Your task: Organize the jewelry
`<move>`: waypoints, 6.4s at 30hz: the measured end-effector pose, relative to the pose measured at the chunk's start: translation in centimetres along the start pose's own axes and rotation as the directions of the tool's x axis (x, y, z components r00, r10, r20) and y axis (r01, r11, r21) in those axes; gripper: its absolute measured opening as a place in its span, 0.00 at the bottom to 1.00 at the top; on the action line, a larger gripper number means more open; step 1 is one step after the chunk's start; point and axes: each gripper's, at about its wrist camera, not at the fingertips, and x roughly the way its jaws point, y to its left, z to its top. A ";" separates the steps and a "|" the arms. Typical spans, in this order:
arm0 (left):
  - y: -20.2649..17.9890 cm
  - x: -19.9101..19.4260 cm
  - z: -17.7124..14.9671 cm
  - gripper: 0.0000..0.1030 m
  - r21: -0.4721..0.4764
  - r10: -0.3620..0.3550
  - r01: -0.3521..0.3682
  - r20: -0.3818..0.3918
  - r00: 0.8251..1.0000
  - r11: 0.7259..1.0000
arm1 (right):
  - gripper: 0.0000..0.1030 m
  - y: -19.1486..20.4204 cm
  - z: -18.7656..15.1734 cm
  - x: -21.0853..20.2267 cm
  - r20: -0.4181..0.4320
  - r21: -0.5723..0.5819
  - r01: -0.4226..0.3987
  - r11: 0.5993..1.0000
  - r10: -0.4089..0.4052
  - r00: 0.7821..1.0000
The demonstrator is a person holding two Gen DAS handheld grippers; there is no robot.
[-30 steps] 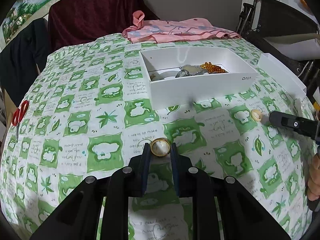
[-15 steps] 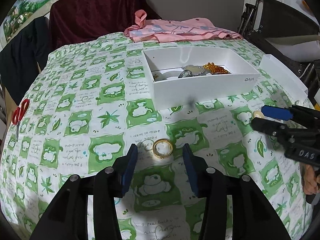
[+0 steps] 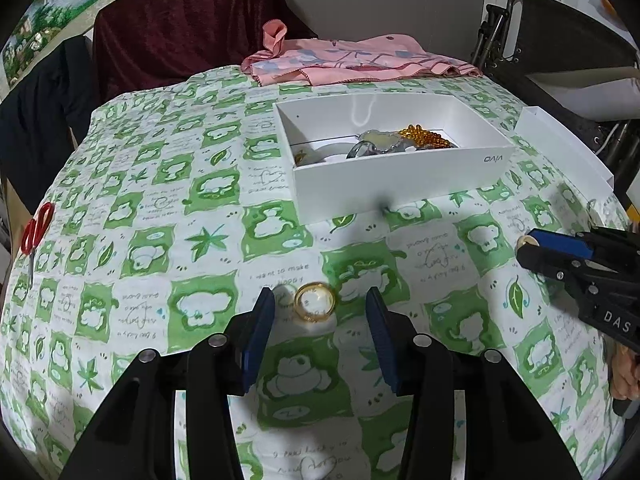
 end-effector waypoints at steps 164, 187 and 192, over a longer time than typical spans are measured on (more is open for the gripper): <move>0.5 0.3 9.1 0.85 -0.189 0.101 -0.071 0.157 0.982 0.979 | 0.51 -4.0 10.0 1.6 0.174 0.192 -0.108 0.976 0.074 0.982; 1.1 1.2 7.8 0.92 -0.209 0.226 -0.201 0.100 0.969 0.957 | 0.86 -3.8 8.3 1.4 0.139 0.207 0.016 0.978 -0.046 0.989; 0.0 -0.3 7.5 0.94 -0.188 0.271 -0.239 0.164 0.949 0.953 | 0.86 -2.9 8.1 0.0 0.182 0.179 0.046 0.983 -0.079 0.980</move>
